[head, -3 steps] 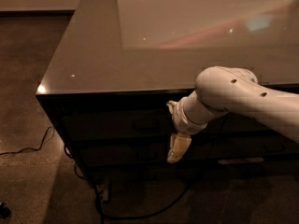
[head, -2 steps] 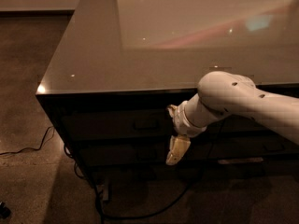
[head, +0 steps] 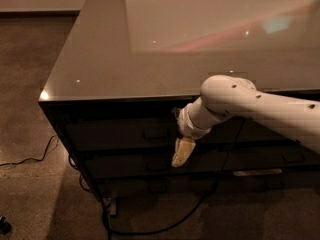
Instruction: Open top drawer
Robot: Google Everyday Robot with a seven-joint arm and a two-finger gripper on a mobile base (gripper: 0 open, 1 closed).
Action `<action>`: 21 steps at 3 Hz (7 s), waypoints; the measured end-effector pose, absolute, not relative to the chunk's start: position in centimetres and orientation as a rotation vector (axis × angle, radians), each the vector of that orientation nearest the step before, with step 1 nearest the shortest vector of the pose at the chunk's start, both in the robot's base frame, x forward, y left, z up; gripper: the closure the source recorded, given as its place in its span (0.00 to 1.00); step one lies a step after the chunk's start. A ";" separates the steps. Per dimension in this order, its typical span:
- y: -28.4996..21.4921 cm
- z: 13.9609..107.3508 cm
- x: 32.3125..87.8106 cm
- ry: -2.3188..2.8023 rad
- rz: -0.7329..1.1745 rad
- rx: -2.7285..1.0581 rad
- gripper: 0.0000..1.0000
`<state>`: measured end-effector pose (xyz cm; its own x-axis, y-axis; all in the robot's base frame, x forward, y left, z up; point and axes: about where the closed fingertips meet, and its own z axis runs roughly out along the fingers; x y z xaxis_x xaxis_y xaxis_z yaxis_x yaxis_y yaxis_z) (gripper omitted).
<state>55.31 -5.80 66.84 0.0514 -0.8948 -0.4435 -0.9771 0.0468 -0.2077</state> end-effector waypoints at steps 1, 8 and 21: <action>-5.8 66.8 55.4 1.871 0.236 -1.878 0.00; -5.4 64.0 56.5 1.849 0.221 -1.947 0.42; -5.5 64.3 45.3 1.819 0.496 -2.111 0.41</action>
Offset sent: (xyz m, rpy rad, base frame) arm -0.0075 0.0031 -0.0113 0.0309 0.0561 0.0124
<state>45.33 -5.51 64.30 0.1336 -0.8820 -0.4520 -0.9893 -0.1456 -0.0083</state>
